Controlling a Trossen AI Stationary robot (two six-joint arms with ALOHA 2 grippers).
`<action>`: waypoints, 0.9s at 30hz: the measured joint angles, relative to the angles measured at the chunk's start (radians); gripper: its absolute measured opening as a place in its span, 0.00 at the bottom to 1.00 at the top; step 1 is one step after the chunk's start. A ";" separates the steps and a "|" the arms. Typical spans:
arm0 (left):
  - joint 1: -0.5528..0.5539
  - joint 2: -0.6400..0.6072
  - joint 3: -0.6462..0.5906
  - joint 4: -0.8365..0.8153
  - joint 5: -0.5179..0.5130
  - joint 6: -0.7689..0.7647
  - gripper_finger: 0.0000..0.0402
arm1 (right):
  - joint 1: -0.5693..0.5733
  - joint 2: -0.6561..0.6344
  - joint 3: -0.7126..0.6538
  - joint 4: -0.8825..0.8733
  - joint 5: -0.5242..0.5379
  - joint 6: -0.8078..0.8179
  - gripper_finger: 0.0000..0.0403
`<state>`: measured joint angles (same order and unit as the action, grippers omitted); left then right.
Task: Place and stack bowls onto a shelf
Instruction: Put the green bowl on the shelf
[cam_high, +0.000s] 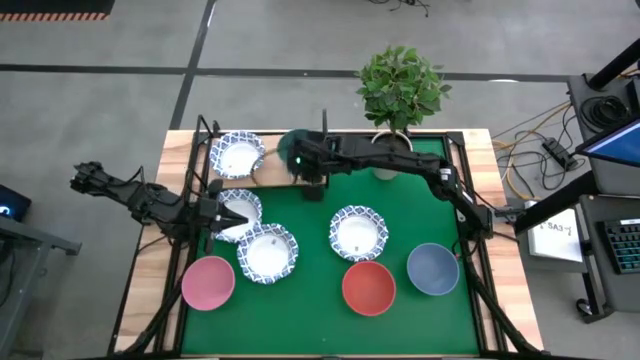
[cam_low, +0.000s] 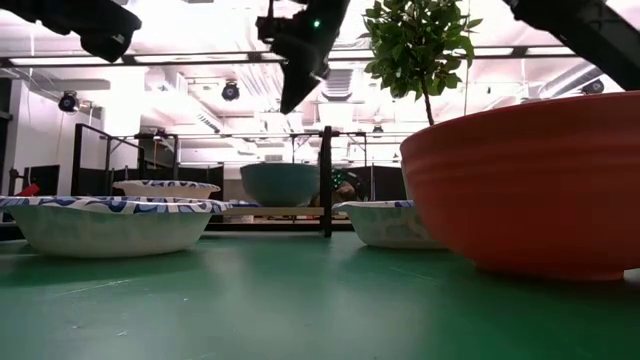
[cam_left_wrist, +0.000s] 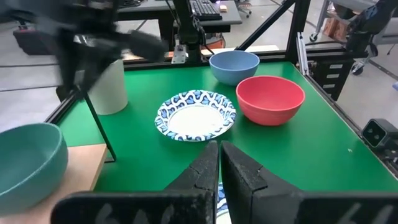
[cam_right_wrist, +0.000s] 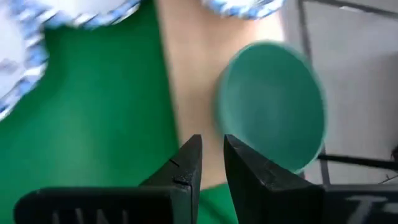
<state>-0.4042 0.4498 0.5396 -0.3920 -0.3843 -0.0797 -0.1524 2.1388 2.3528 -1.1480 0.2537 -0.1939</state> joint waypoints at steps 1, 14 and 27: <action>0.000 0.006 0.000 0.000 0.000 0.000 0.00 | 0.014 0.000 0.000 -0.030 -0.001 0.010 0.13; 0.000 0.157 0.002 0.236 -0.003 0.081 0.00 | 0.233 -0.033 -0.093 -0.200 -0.057 0.107 0.07; 0.132 0.434 0.002 0.423 -0.080 0.141 0.00 | 0.281 -0.458 -0.800 0.390 -0.052 0.131 0.07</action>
<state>-0.2721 0.8834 0.5415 0.0308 -0.4641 0.0613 0.1291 1.6806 1.5528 -0.7577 0.2020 -0.0632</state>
